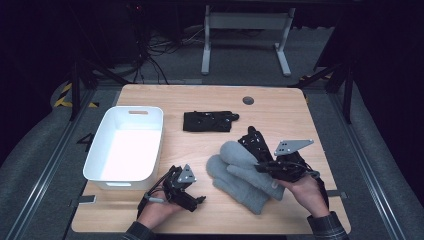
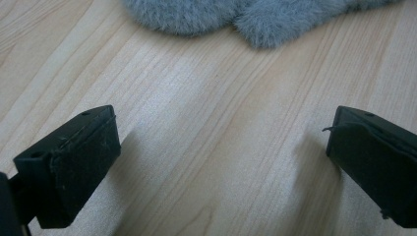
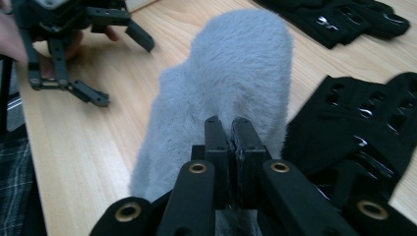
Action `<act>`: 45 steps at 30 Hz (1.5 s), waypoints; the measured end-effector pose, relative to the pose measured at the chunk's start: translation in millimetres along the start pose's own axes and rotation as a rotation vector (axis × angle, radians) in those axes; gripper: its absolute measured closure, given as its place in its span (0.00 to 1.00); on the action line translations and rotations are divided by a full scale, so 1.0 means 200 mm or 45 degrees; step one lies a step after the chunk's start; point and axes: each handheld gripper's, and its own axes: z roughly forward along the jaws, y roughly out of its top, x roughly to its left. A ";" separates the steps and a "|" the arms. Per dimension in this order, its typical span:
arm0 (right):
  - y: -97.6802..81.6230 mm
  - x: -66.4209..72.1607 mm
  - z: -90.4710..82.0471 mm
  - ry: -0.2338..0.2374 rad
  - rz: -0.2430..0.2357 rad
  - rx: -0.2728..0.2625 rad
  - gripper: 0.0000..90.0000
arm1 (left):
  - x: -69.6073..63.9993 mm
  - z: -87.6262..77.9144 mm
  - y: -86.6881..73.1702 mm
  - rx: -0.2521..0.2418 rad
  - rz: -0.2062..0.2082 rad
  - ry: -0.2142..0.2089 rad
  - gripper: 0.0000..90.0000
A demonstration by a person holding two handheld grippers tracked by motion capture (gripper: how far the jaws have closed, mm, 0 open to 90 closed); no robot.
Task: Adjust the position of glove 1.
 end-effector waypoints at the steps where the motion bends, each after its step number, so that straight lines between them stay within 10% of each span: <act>1: 0.00 0.01 0.00 0.007 -0.002 -0.001 0.98 | 0.00 0.00 0.00 0.000 0.000 0.000 0.00; 28: 0.01 0.14 0.20 0.051 -0.034 0.075 0.97 | 0.00 0.00 0.00 0.000 0.000 0.000 0.00; 35: 0.01 0.14 0.19 0.077 -0.033 0.054 0.75 | 0.00 0.00 0.00 0.000 0.000 0.000 0.00; 45: -0.04 0.04 0.00 -0.007 -0.060 -0.026 1.00 | -0.01 -0.01 0.01 0.016 -0.023 0.016 0.04</act>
